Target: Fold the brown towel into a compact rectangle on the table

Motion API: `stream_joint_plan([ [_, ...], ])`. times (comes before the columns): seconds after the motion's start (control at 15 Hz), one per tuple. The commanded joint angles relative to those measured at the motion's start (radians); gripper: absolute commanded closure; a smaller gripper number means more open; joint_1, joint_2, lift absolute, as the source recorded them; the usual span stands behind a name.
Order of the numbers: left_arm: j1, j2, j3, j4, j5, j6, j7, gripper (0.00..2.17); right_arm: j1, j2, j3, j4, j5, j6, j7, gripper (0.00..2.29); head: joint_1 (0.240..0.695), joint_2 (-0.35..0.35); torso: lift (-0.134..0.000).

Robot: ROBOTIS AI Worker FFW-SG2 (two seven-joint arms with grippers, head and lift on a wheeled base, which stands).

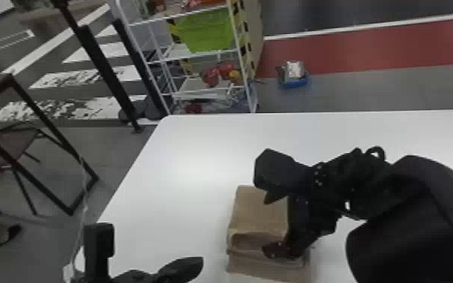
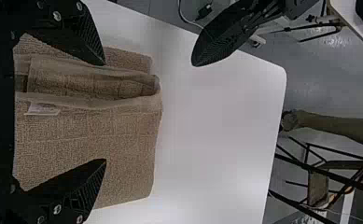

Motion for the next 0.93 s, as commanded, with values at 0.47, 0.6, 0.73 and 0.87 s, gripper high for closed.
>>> stream_joint_plan([
  [0.47,-0.054,-0.003,-0.053,0.102,0.112,0.008,-0.071,1.79,-0.016,0.004,0.009,0.028,-0.002,0.014,0.003,0.22,0.695,0.35,-0.123],
  [0.6,-0.067,-0.003,-0.088,0.131,0.069,-0.025,-0.069,1.79,-0.011,0.002,0.014,0.034,-0.001,0.017,0.003,0.22,0.695,0.35,-0.123],
  [0.73,-0.074,-0.003,-0.103,0.148,0.049,-0.029,-0.068,1.79,-0.011,0.007,0.02,0.047,0.002,0.02,0.003,0.25,0.695,0.35,-0.123],
  [0.87,-0.072,-0.003,-0.103,0.149,0.047,-0.029,-0.069,1.79,-0.011,0.01,0.025,0.051,0.002,0.023,0.003,0.26,0.695,0.35,-0.123],
])
